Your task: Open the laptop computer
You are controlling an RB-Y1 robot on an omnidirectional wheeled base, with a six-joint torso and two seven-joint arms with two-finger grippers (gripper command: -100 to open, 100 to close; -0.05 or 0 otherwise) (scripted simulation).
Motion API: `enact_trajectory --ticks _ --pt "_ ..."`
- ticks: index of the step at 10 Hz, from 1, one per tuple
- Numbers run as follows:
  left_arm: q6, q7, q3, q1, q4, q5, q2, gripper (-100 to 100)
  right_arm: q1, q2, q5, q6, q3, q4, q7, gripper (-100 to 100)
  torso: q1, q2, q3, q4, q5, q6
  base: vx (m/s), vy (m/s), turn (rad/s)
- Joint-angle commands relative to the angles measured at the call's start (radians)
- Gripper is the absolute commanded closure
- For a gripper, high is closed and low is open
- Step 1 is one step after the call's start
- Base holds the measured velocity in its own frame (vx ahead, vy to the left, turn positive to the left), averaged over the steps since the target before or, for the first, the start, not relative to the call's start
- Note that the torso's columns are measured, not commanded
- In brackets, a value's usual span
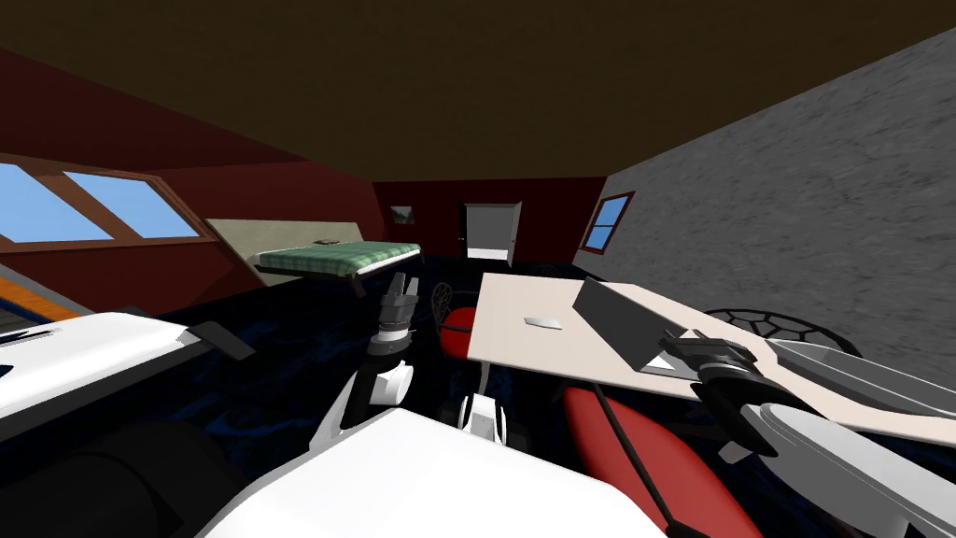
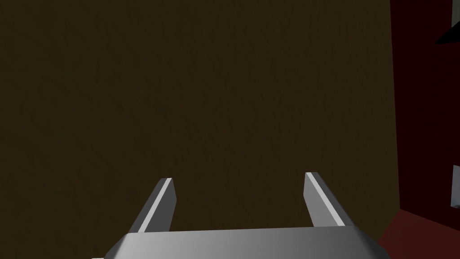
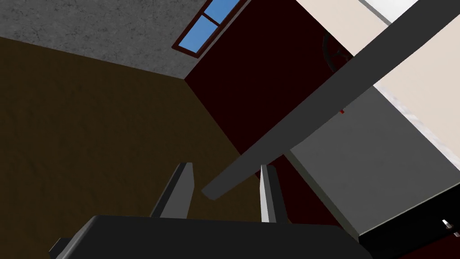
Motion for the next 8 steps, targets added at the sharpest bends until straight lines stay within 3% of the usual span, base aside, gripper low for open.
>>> enact_trajectory --ticks 1,8 --pt "0.0 0.0 0.0 0.0 0.0 0.0 0.0 0 0.009 -0.032 -0.065 -0.037 0.007 0.021 -0.022 100 -0.003 -0.003 -0.002 0.0 0.0 0.002 -0.016 -0.012 0.021" --pt "0.0 0.0 0.0 0.0 0.0 0.0 0.0 0 0.017 -0.122 -0.252 -0.128 0.006 0.089 -0.082 100 -0.005 -0.004 -0.002 -0.002 -0.002 0.002 -0.002 -0.026 0.01"
